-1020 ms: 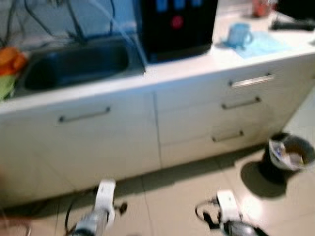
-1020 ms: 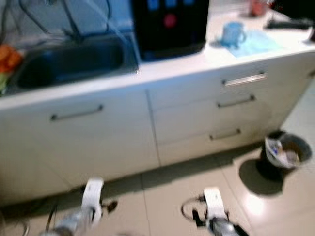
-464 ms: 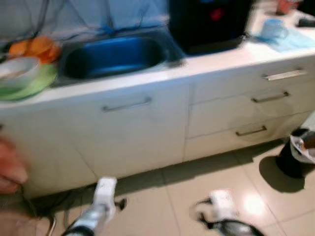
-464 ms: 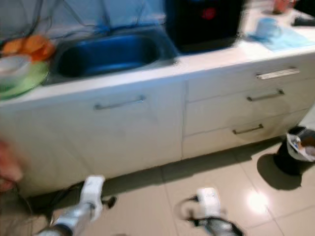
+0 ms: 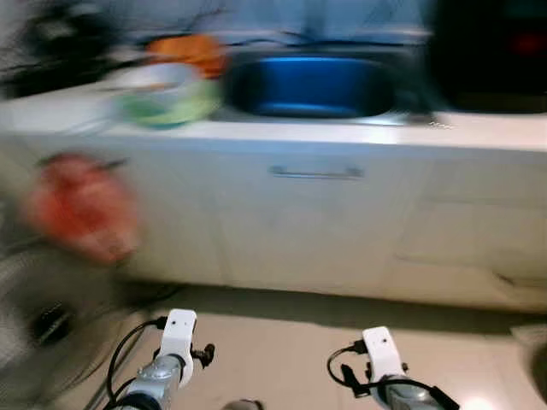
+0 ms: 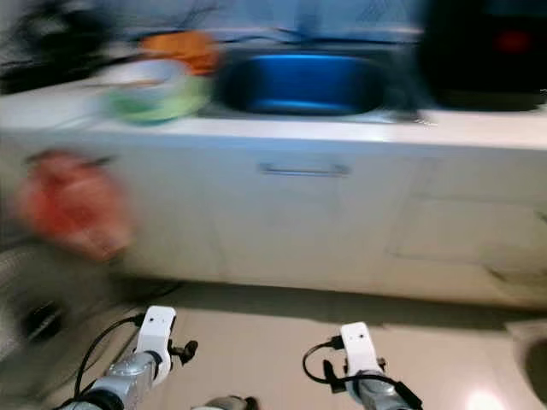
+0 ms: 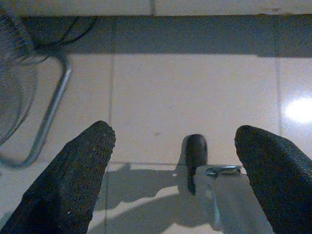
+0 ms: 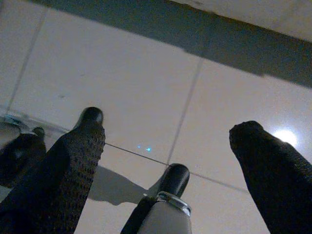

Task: Kitchen organization

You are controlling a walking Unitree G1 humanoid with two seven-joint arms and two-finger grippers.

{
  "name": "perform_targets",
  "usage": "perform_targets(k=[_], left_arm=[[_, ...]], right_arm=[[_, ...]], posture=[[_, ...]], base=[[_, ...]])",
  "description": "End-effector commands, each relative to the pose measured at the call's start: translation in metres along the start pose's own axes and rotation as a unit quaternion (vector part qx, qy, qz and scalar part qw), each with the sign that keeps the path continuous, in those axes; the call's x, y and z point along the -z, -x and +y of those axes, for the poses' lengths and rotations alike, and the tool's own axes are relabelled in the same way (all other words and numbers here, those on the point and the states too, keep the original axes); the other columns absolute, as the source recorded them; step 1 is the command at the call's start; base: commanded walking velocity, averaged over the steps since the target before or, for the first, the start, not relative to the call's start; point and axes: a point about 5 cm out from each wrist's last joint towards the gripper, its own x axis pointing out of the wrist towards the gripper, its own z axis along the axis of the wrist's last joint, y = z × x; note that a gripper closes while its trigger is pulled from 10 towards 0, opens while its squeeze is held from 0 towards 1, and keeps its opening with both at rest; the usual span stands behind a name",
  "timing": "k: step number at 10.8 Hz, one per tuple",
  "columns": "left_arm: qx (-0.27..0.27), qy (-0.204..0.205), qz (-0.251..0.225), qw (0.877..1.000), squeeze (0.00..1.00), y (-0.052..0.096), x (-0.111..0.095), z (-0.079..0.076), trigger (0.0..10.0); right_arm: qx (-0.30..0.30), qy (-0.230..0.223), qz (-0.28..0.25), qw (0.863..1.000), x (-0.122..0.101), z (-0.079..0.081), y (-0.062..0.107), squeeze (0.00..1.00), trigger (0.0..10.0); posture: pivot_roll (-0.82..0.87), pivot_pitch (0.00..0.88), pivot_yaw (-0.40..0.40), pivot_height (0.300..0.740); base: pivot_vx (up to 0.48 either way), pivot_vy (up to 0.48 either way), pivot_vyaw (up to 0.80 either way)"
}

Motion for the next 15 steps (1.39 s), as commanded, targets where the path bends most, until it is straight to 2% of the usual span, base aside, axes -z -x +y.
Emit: perform_targets(k=[1,3,6,8,9,10,13,14,15], left_arm=[[0.003,-0.005,0.004,1.000,0.00,0.000,0.002,-0.001,10.0],[0.007,-0.003,0.006,1.000,0.00,0.000,0.003,-0.001,10.0],[0.013,-0.016,0.001,1.000,0.00,0.000,0.000,-0.003,10.0],[0.031,0.004,-0.019,0.999,0.00,-0.001,-0.009,-0.008,10.0],[0.023,0.029,-0.021,0.999,0.00,-0.001,-0.009,-0.005,10.0],[0.017,0.037,-0.024,0.999,0.00,-0.001,-0.009,-0.004,10.0],[0.036,0.025,-0.054,0.998,0.00,-0.002,-0.020,-0.009,10.0],[0.040,0.035,-0.062,0.997,0.00,-0.002,-0.023,-0.011,10.0],[0.042,0.037,-0.075,0.996,0.00,-0.002,-0.027,-0.012,10.0]], right_arm=[[0.001,0.004,-0.002,1.000,-0.001,-0.002,0.000,0.00,10.0],[0.004,0.001,-0.001,1.000,-0.001,-0.003,0.000,0.00,10.0],[0.005,0.003,-0.001,1.000,-0.002,-0.003,0.000,0.00,10.0],[0.006,0.008,-0.003,1.000,-0.002,-0.004,0.001,0.00,10.0],[0.007,0.013,0.001,1.000,0.000,-0.005,0.001,0.00,10.0],[0.007,0.015,0.002,1.000,0.000,-0.005,0.001,0.00,10.0],[0.005,0.013,-0.019,1.000,-0.010,-0.003,-0.001,0.00,10.0],[0.004,0.009,-0.023,1.000,-0.012,-0.002,-0.001,0.00,10.0],[0.006,0.016,-0.024,1.000,-0.003,-0.006,0.002,0.00,10.0]], posture=[[0.07,0.000,0.077,0.740],[0.07,0.000,0.077,0.740],[0.06,0.000,0.079,0.740],[0.06,0.000,0.076,0.740],[0.07,0.000,0.068,0.740],[0.07,0.000,0.068,0.740],[0.08,0.000,0.058,0.740],[0.08,0.000,0.057,0.740],[0.08,0.000,0.058,0.740]], base=[[0.000,0.000,0.00],[0.000,0.000,0.00],[0.434,0.000,0.00],[0.461,0.000,0.00],[0.461,0.000,0.00],[0.461,0.000,0.00],[0.461,0.000,0.00],[0.458,0.000,0.00],[0.000,0.000,0.00]])
